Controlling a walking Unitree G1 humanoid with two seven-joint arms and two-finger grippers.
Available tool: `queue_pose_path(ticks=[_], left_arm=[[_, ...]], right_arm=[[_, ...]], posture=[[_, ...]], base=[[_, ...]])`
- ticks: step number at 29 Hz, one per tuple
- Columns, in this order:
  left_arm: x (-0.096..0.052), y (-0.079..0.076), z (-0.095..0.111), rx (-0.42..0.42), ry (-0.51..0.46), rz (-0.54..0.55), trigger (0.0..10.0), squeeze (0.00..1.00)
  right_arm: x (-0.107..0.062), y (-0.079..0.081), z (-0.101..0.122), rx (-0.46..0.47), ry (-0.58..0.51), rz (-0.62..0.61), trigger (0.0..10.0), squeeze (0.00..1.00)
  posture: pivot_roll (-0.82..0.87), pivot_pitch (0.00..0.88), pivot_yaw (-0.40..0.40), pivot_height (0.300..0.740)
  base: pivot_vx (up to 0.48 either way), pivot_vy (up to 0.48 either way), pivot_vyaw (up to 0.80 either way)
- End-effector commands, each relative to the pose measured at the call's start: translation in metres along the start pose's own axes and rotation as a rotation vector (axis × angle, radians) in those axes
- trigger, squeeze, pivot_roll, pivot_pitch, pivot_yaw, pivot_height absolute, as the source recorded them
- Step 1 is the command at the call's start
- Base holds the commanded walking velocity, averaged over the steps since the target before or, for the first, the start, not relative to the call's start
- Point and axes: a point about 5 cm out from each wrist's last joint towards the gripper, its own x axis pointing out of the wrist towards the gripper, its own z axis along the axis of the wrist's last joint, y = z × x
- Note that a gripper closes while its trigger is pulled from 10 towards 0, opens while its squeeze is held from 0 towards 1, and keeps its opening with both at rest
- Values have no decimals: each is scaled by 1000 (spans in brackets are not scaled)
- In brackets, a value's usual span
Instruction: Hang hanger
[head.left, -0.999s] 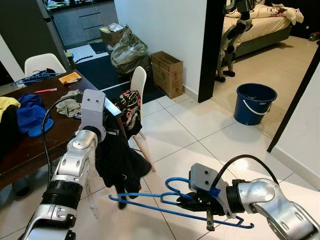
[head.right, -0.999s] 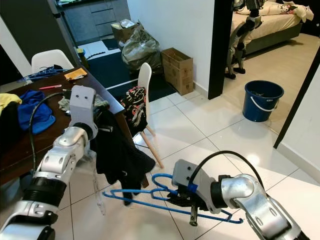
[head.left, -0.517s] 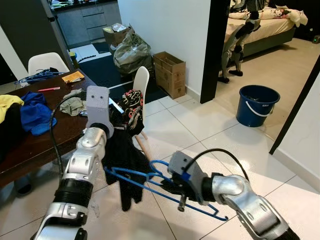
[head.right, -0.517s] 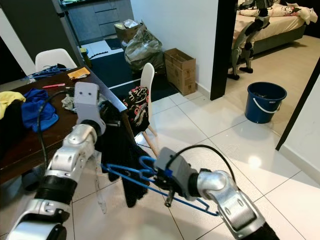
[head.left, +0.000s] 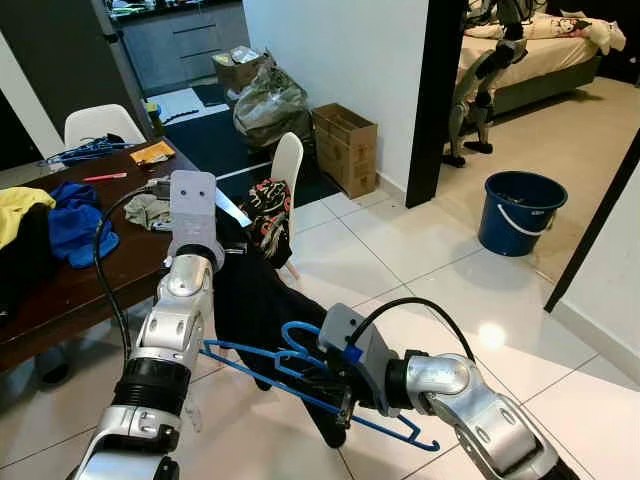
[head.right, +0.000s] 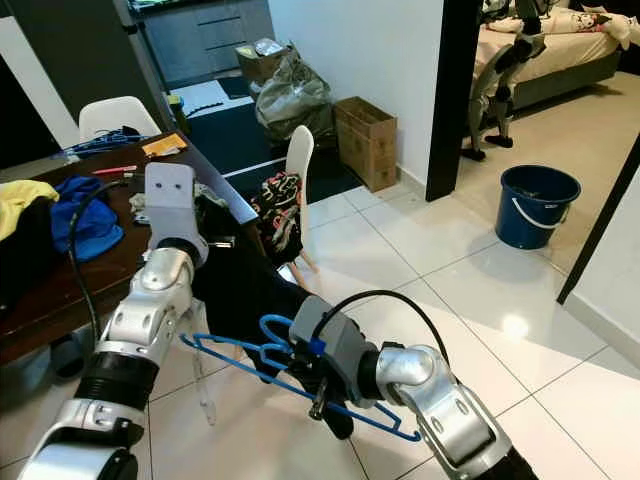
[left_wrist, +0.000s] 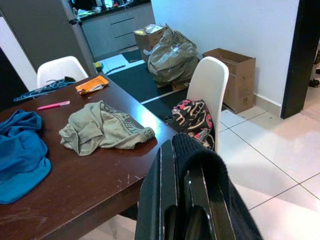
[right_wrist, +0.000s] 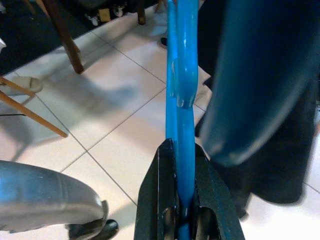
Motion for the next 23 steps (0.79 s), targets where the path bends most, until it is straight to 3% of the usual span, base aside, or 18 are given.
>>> queue_pose_path(ticks=[1, 5, 11, 20, 22, 23], left_arm=[[3, -1, 9, -6, -38, 2, 10000, 0], [1, -6, 13, -20, -50, -16, 10000, 0], [-1, -10, 13, -20, -58, -26, 10000, 0], [-1, -6, 12, -4, -52, -18, 10000, 0], [0, -2, 10, 8, -49, -1, 10000, 0], [0, -2, 10, 8, -49, -1, 10000, 0]], right_arm=[[4, -2, 1, -21, 30, -26, 10000, 0], [3, -11, -3, -13, 47, -85, 10000, 0], [-13, -49, -10, 33, 98, -319, 10000, 0], [-12, -47, -13, 33, 116, -304, 10000, 0], [-12, -33, -16, 9, 130, -187, 10000, 0], [-12, -33, -16, 9, 130, -187, 10000, 0]], posture=[[-72, 0, 107, 740], [-68, 0, 104, 740], [-64, 0, 108, 740], [-59, 0, 98, 740], [-59, 0, 98, 740], [-59, 0, 98, 740]], base=[[0, 0, 0], [0, 0, 0], [0, 0, 0], [0, 0, 0], [0, 0, 0], [0, 0, 0]])
